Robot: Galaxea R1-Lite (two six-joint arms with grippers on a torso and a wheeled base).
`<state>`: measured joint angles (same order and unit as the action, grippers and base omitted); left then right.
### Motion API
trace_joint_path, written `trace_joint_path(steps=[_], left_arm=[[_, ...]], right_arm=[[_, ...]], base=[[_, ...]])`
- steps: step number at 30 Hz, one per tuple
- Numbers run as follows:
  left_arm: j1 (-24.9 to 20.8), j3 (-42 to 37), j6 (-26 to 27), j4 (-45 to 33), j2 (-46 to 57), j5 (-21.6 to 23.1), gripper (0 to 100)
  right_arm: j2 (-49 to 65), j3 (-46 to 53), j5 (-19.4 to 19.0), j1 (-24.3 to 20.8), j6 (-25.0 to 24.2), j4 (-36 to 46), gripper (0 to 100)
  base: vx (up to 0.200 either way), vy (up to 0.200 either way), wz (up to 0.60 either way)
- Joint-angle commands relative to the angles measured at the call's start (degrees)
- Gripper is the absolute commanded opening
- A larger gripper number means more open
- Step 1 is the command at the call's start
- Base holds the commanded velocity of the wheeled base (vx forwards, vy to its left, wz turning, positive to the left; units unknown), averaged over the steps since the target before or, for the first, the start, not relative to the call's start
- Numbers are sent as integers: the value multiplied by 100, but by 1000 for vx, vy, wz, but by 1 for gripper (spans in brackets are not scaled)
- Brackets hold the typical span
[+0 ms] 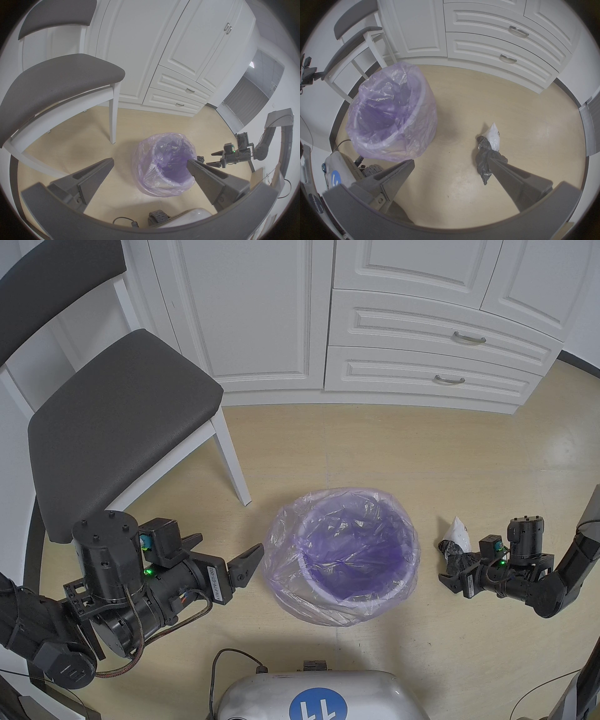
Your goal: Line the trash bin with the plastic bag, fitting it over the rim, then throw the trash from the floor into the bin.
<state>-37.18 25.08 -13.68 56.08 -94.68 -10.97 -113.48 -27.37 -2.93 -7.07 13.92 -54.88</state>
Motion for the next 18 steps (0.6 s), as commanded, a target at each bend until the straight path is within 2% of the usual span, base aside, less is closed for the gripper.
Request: trace_joint_path(steps=[1,5,7,8,10,12,18], left_arm=[[-26,-20,-3,0,-33,51,100],[-44,-29,-12,0,-76,51,100],[-44,-29,-12,0,-85,51,100],[-35,-29,-21,0,-94,60,100],[-35,-29,-21,0,-112,60,100],[-26,-38,-21,0,-112,60,100],[-17,-29,-30,0,-120,60,100]], right_arm=[[-526,-76,-15,-14,-30,-330,100],[-1264,-190,-77,-75,-250,-1191,100],[-1308,-199,-94,-93,-285,-1218,100],[-1493,-234,-305,-251,-628,-1279,100],[-1545,-251,-621,-339,-891,-1262,100],[-1695,-322,-780,-374,-1041,-1271,100],[-2275,-770,-788,-374,-1278,-1200,100]], base=[[0,0,0],[0,0,0],[0,0,0],[0,0,0],[0,0,0],[0,0,0],[0,0,0]])
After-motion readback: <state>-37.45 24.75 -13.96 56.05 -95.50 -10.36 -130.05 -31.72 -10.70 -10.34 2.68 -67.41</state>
